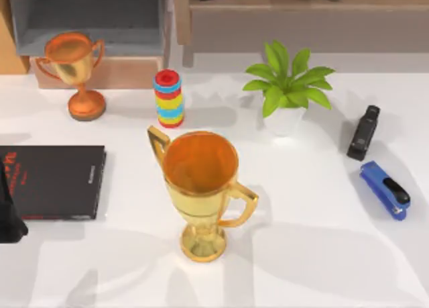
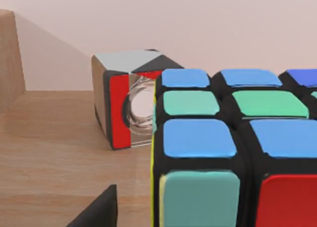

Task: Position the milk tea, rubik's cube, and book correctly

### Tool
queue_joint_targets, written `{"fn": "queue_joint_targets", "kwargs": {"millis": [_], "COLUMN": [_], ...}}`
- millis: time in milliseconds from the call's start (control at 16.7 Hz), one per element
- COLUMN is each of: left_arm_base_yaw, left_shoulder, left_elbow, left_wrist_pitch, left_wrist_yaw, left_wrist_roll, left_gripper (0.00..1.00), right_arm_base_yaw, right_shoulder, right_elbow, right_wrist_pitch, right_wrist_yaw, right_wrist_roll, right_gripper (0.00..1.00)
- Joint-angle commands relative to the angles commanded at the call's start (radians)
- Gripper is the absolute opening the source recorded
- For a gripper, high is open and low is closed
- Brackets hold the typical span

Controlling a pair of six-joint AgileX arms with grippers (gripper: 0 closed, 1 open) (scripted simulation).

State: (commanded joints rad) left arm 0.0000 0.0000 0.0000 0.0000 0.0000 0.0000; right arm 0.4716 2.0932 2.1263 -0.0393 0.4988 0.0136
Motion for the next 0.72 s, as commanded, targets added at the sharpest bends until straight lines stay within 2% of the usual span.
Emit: {"fn": "queue_joint_targets", "kwargs": {"millis": [360, 720], "left_arm_base_yaw": [0.0, 0.0], "left_shoulder": [0.0, 0.0], "left_elbow": [0.0, 0.0], "left_wrist_pitch": [0.0, 0.0], "left_wrist_yaw": [0.0, 0.0], "left_wrist_roll": [0.0, 0.0], "left_gripper": [1.0, 1.0], "right_arm_base_yaw": [0.025, 0.017], "right_shoulder": [-0.101, -0.11], "right_elbow": [-0.151, -0.162], "right_wrist_pitch": [0.05, 0.05], "right_wrist_yaw": [0.025, 0.022], "right_wrist_roll": [0.002, 0.002], "right_gripper": [1.0, 1.0]}}
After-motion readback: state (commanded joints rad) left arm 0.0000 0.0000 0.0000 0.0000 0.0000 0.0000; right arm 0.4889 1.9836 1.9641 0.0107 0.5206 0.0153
